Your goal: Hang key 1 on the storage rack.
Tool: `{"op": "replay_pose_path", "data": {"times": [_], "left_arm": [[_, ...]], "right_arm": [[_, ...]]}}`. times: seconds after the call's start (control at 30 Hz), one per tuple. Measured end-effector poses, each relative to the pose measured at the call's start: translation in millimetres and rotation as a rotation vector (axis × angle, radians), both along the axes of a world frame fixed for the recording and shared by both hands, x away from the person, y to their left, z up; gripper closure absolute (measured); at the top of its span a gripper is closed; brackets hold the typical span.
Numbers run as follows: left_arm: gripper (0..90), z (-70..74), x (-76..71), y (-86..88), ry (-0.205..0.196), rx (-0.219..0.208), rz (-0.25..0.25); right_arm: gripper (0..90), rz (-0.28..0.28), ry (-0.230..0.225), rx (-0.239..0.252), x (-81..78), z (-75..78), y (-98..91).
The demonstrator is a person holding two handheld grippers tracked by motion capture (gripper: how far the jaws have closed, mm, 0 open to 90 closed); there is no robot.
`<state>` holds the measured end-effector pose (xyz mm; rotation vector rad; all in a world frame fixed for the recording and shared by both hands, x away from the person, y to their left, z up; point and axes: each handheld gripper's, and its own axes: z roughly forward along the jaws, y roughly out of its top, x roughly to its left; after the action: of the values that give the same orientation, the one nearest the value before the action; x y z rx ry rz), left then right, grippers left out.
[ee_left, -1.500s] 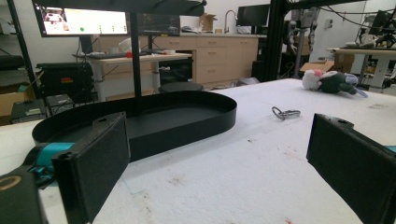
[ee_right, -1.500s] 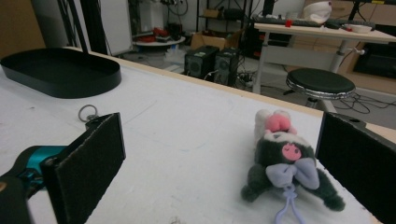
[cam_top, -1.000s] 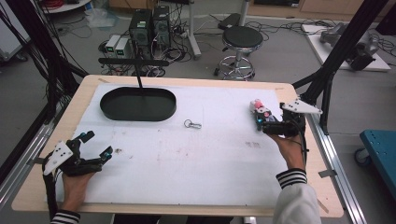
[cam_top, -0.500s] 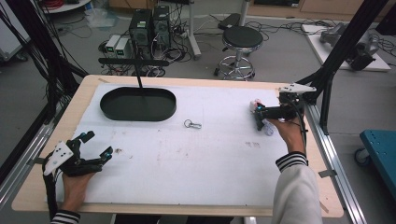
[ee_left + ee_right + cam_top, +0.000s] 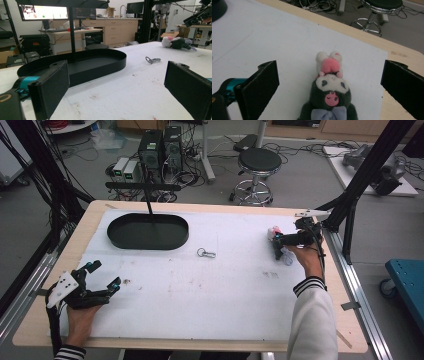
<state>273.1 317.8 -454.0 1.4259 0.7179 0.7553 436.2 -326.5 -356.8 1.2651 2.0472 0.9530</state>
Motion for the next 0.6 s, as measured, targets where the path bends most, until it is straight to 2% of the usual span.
{"op": "replay_pose_path", "data": {"times": [0.13,0.3,0.4,0.6], "left_arm": [[6.5,0.0,0.0,0.0,0.000,0.000,0.000],[6.5,0.0,0.0,0.0,0.000,0.000,0.000],[6.5,0.0,0.0,0.0,0.001,-0.001,0.001],[6.5,0.0,-0.2,-0.1,0.000,-0.002,0.000]], "right_arm": [[0.9,-0.009,0.036,-0.013,6.0,-7.9,-3.1],[0.9,-0.013,0.060,-0.029,11.2,-14.6,-4.5],[0.9,-0.012,0.100,-0.047,16.5,-23.2,-3.2],[0.9,-0.013,0.147,-0.083,22.6,-33.5,0.9]]}}
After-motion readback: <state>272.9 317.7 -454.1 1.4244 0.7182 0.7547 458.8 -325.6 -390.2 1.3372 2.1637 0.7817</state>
